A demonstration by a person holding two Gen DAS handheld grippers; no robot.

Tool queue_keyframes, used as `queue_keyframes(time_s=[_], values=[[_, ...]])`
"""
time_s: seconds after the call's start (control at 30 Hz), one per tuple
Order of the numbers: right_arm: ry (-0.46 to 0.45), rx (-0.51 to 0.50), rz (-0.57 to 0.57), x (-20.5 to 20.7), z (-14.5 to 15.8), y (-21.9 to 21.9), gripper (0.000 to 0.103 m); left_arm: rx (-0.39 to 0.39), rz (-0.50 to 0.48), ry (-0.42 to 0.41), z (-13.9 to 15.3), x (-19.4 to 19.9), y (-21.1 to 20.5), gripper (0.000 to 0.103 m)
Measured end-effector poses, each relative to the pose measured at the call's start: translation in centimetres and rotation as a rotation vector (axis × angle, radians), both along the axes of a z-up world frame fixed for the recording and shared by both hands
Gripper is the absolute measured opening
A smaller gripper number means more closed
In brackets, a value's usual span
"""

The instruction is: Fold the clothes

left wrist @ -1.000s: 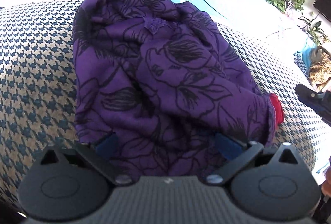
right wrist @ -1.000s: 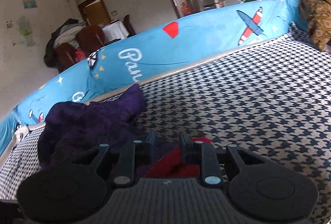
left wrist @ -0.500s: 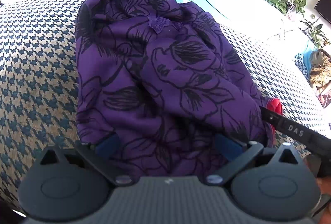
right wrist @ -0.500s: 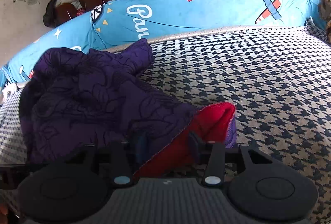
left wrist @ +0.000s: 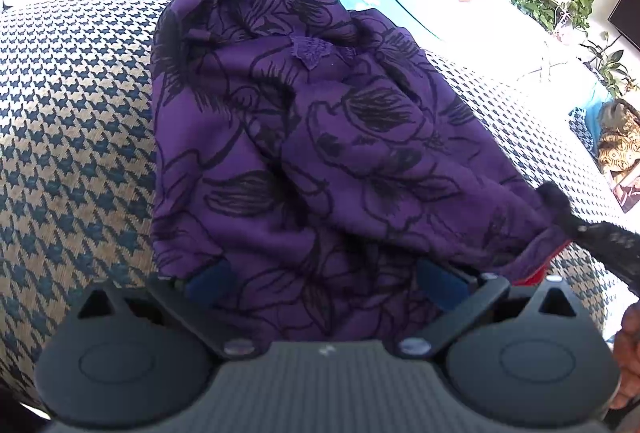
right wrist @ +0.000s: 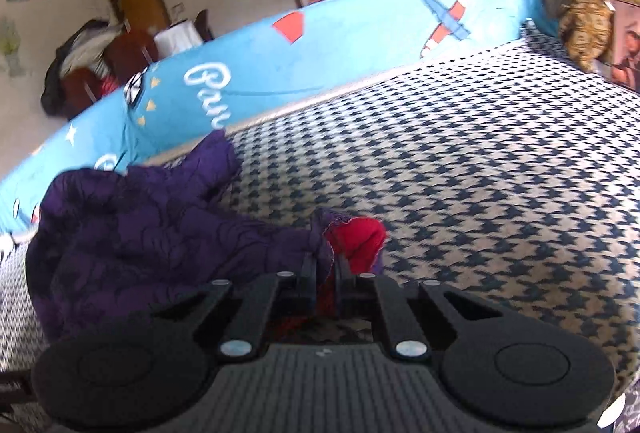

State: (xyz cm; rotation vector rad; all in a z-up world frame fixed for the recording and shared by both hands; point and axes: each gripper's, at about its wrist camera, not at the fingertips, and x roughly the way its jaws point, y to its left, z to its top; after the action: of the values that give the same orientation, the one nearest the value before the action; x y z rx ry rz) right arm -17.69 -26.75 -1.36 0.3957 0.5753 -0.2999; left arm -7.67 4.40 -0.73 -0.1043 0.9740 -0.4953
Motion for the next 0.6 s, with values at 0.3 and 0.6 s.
queue_keyframes(time_s=[0.3,0.6], values=[[0.097,0.047,-0.136,-2.2,-0.5,-2.0,0.011,0.005,0.002,-0.003,-0.2,-0.2,0.3,0.103],[-0.040,0.048,-0.057,-1.4,1.0,-2.0,0.012,0.005,0.003,-0.003,-0.3,-0.5,0.2,0.103]])
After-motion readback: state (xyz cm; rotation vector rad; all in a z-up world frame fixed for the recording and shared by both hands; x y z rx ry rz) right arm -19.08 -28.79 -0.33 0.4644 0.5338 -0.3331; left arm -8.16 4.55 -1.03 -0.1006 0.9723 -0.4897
